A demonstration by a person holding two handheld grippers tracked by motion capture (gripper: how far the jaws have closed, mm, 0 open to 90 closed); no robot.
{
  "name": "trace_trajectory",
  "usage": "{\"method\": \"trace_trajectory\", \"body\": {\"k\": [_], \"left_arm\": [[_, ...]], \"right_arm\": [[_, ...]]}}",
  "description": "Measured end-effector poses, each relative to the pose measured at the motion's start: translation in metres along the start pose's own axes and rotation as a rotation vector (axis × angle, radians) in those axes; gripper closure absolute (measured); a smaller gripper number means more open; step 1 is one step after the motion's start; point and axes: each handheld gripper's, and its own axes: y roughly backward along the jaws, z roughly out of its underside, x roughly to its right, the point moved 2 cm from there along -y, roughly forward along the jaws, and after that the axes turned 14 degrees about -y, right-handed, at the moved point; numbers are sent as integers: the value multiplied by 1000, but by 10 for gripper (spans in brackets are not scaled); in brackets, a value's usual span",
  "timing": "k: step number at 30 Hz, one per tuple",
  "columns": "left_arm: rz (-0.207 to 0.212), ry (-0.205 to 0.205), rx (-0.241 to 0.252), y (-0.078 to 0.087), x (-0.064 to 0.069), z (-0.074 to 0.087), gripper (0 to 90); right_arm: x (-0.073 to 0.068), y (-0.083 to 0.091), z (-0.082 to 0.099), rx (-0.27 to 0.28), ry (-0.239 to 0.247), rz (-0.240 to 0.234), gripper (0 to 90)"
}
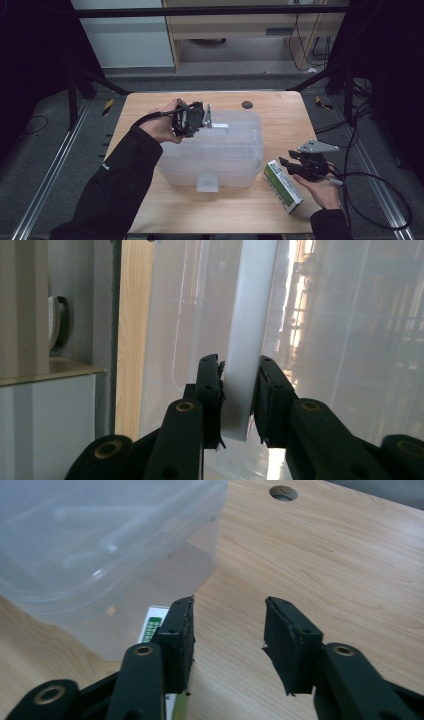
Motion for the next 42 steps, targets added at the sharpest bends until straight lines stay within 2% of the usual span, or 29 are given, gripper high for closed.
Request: {"method": "trace_trajectory", "body": {"k": [10, 18, 25, 29, 32, 35, 42], "left_arm": [[-1, 24, -1, 4, -8, 1, 736], [-10, 74, 17, 6, -12, 2, 729], [-35, 99, 25, 9, -18, 3, 723], [-63, 123, 35, 9, -23, 7, 717], [-72, 125, 39, 9, -25, 8, 715], [-87, 137, 46, 9, -28, 10, 711], [-101, 147, 44, 8, -34, 11, 706]], "right_arm": [[-10, 3, -3, -30, 7, -40, 667], [-19, 5, -6, -35, 16, -80, 738], [-25, 4, -5, -55, 22, -107, 796], [-27, 4, -4, -54, 24, -124, 833], [-29, 3, -3, -58, 23, -133, 851], [-33, 0, -3, -62, 40, -154, 896], [-44, -1, -6, -41, 63, -182, 900]]}}
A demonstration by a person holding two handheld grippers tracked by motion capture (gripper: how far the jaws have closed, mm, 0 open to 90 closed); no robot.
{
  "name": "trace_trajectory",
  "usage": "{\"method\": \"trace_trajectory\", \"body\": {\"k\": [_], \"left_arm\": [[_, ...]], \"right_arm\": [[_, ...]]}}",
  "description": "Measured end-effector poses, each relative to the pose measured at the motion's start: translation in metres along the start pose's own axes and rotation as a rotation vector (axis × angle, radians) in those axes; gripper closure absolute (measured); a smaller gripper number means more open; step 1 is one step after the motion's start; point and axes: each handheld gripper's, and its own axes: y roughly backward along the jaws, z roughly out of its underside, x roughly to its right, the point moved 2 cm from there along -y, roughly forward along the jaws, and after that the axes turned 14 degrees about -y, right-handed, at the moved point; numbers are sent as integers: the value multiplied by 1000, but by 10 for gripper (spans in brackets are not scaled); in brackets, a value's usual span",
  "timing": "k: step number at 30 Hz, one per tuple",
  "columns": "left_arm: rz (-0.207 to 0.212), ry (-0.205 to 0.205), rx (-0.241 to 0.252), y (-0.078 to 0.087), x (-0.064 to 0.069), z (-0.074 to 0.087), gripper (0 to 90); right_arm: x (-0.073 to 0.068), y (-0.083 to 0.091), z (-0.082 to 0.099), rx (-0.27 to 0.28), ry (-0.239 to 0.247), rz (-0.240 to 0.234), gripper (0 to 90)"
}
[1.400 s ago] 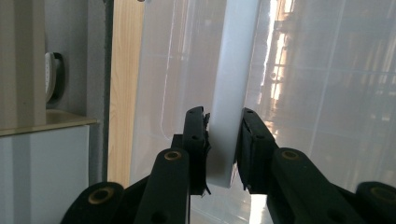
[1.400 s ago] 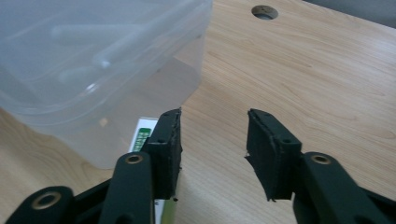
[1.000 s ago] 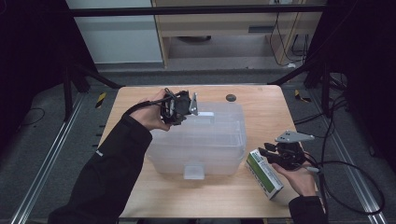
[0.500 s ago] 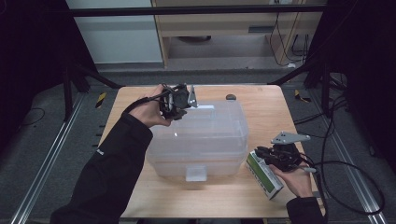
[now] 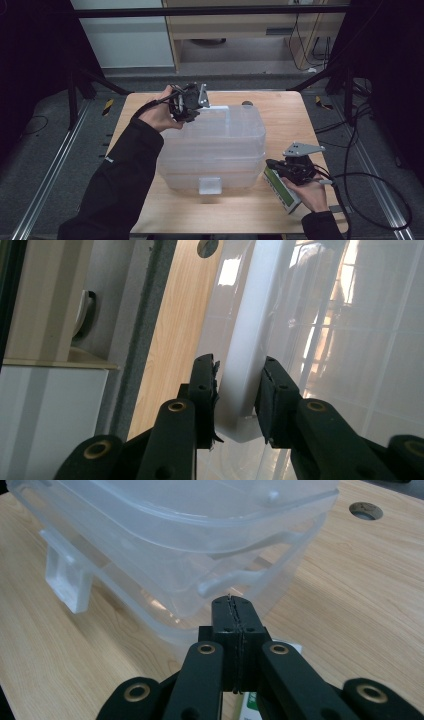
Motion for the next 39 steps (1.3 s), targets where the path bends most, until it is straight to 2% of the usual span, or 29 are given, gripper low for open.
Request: {"method": "trace_trajectory", "body": {"k": [14, 22, 26, 30, 34, 39], "left_arm": [[3, 20, -1, -2, -6, 0, 701], [19, 16, 6, -2, -4, 1, 697], [29, 22, 7, -2, -2, 3, 678], [41, 14, -2, -2, 1, 4, 607], [46, 19, 16, 2, 5, 6, 563], [36, 44, 52, 21, 7, 11, 547]], "right_arm": [[0, -1, -7, 86, -40, -56, 900], [-3, -1, -10, 105, -32, -52, 900], [-3, -1, -10, 93, -28, -47, 900], [-3, -2, -8, 82, -23, -42, 900], [-3, -2, -8, 81, -23, -43, 900], [-3, -2, -8, 76, -19, -43, 900]]}}
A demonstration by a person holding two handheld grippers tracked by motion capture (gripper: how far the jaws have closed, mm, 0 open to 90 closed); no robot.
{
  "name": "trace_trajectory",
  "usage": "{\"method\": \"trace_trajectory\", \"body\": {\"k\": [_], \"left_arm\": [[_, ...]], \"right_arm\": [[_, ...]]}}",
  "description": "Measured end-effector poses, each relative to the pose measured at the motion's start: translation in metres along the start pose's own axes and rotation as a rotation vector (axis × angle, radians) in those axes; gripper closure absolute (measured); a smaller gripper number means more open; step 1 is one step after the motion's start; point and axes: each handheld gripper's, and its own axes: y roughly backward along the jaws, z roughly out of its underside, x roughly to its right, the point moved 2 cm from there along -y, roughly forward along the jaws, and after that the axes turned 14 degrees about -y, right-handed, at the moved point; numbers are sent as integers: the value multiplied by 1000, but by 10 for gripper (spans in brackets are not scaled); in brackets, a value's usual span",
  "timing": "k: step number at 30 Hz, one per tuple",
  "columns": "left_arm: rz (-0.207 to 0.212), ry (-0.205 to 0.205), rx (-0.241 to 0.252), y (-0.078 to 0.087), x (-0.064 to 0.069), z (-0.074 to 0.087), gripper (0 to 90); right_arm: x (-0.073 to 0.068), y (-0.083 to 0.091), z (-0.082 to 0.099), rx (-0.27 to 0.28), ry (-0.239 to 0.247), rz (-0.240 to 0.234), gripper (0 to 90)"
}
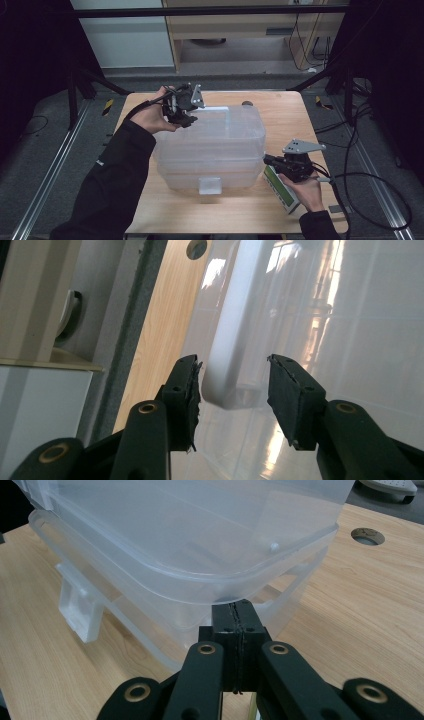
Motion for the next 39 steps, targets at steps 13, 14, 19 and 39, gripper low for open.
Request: {"method": "trace_trajectory", "body": {"k": [13, 14, 19, 39], "left_arm": [[-68, 153, 47, 37, -1, 25, 625], [-73, 165, 46, 40, -1, 28, 635], [-113, 249, 58, 46, -1, 43, 689], [-319, 561, 147, 59, 18, 109, 847]], "right_arm": [[0, 0, 0, -6, 4, 5, 900], [0, 0, 1, -5, 6, 5, 900], [0, 0, 0, -6, 8, 6, 900], [-1, 1, 1, -10, 10, 10, 900]]}}
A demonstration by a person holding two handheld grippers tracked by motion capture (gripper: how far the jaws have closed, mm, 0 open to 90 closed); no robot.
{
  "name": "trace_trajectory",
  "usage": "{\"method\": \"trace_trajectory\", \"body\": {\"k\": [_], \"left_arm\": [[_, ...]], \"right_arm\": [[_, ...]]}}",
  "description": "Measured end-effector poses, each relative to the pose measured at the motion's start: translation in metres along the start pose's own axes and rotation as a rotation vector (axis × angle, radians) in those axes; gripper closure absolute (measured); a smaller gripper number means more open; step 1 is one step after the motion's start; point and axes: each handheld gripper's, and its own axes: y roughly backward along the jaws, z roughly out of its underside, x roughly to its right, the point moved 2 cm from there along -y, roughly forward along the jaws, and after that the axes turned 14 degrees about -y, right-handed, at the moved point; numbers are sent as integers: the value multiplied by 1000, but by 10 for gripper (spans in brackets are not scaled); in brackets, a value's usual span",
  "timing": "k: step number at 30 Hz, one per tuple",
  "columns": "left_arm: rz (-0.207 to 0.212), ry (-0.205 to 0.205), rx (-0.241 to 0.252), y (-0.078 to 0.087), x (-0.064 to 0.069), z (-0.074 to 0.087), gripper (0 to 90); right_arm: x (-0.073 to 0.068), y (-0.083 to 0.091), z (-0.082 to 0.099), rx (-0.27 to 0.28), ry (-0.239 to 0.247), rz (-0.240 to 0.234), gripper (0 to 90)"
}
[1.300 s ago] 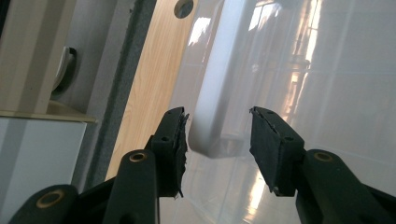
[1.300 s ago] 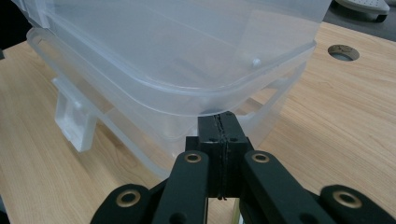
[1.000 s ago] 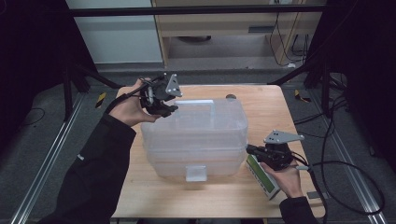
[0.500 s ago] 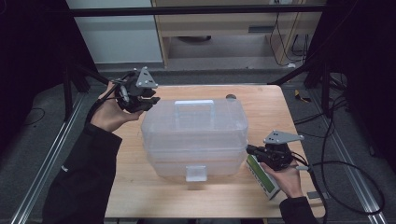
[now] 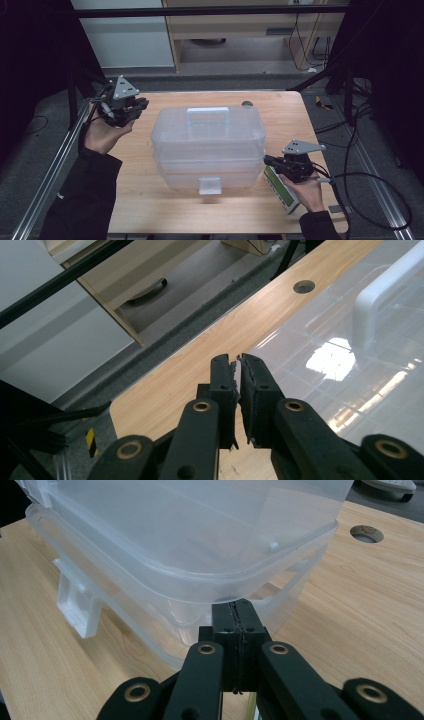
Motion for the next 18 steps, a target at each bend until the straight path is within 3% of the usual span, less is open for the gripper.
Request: {"method": "trace_trajectory", "body": {"k": [4, 11, 14, 16, 18], "left_arm": [[-31, 55, 15, 4, 1, 16, 879], [-56, 107, 7, 7, 6, 40, 890], [-76, 149, 23, 9, 13, 60, 891], [-85, 156, 25, 10, 16, 64, 891], [-85, 169, 24, 10, 23, 79, 888]], "right_arm": [[0, 0, 0, 0, 2, 0, 900], [0, 0, 0, -2, 2, 1, 900], [0, 0, 0, -2, 6, 2, 900], [0, 0, 0, -3, 5, 1, 900], [0, 0, 0, -4, 5, 2, 900]]}}
